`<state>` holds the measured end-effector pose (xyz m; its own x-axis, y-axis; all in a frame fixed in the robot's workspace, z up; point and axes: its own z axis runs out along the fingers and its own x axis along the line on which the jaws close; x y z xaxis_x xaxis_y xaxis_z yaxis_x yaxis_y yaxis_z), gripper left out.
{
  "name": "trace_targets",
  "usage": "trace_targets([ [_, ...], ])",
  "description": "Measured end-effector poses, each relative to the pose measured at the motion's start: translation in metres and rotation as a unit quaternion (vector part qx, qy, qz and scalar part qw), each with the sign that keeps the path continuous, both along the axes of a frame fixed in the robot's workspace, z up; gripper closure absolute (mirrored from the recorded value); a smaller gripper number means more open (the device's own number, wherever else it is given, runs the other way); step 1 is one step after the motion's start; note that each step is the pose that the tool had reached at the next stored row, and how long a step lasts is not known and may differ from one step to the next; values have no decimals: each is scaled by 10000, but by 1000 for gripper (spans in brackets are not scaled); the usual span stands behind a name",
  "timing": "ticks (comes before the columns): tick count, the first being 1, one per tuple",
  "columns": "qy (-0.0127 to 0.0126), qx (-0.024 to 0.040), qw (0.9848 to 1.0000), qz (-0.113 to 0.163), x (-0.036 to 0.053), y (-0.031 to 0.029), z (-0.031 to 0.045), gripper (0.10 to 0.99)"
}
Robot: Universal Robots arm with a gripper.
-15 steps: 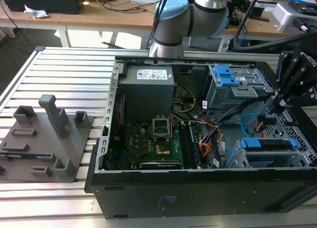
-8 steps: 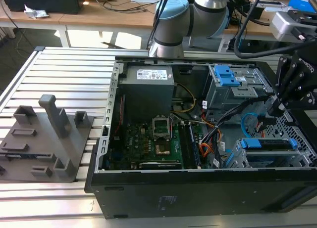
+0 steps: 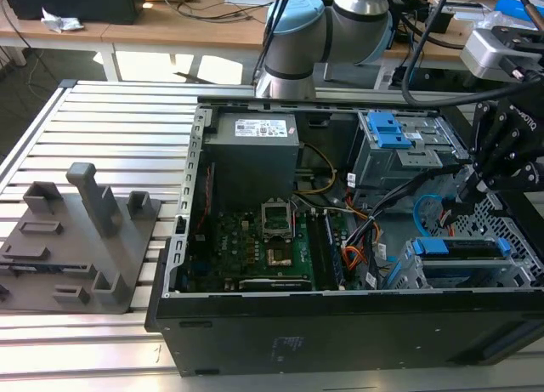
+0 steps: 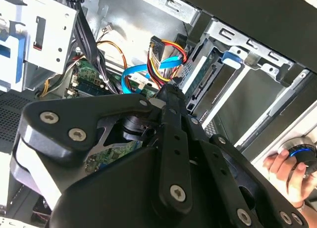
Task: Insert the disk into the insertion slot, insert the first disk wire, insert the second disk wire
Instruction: 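Insert the first disk wire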
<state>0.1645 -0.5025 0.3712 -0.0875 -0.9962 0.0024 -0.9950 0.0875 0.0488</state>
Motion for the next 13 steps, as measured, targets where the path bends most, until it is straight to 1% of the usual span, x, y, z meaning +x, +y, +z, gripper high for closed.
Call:
trace_targets([
  [8,0,0,10000,1,3,1,0,973],
  [11,0,0,10000,1,4,1,0,784],
  [13,0,0,10000,0,4,1,0,784],
])
